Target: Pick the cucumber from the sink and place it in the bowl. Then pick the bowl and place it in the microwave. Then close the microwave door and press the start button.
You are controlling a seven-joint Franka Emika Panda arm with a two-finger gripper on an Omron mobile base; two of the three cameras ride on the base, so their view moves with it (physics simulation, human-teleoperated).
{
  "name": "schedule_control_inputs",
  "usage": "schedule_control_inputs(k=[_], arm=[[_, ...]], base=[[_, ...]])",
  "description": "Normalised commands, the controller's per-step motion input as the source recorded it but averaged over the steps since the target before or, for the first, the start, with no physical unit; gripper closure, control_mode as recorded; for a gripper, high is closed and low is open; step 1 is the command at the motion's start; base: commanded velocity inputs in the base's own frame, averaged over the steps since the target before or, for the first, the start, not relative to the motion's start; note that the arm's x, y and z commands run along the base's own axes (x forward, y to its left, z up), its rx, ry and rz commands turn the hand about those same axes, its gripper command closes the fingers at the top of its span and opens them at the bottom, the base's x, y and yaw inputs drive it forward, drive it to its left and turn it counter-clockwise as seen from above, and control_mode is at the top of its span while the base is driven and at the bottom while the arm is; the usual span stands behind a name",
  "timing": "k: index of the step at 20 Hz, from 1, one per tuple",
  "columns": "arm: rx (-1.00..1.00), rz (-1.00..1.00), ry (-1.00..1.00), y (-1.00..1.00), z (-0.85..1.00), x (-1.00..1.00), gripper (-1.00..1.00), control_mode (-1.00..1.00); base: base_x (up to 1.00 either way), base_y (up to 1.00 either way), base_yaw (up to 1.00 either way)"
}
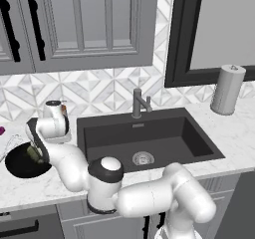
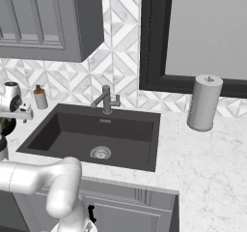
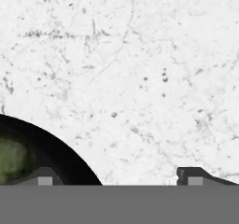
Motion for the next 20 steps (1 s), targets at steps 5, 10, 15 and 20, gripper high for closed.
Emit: schedule_control_inputs(k=[5,10,15,20], arm=[[0.0,0.0,0.0,0.37,-0.11,0.0,1.0,-1.0],[0.0,0.0,0.0,0.14,-0.04,0.0,1.0,-1.0],[0.0,-0.02,-0.06,0.01,0.03,-0.18,1.0,-1.0],[0.0,-0.06,-0.16,-0.03,0.08,-0.31,1.0,-1.0]], base=[[0.0,0.0,0.0],[0.0,0.0,0.0],[0.0,0.0,0.0],[0.0,0.0,0.0]])
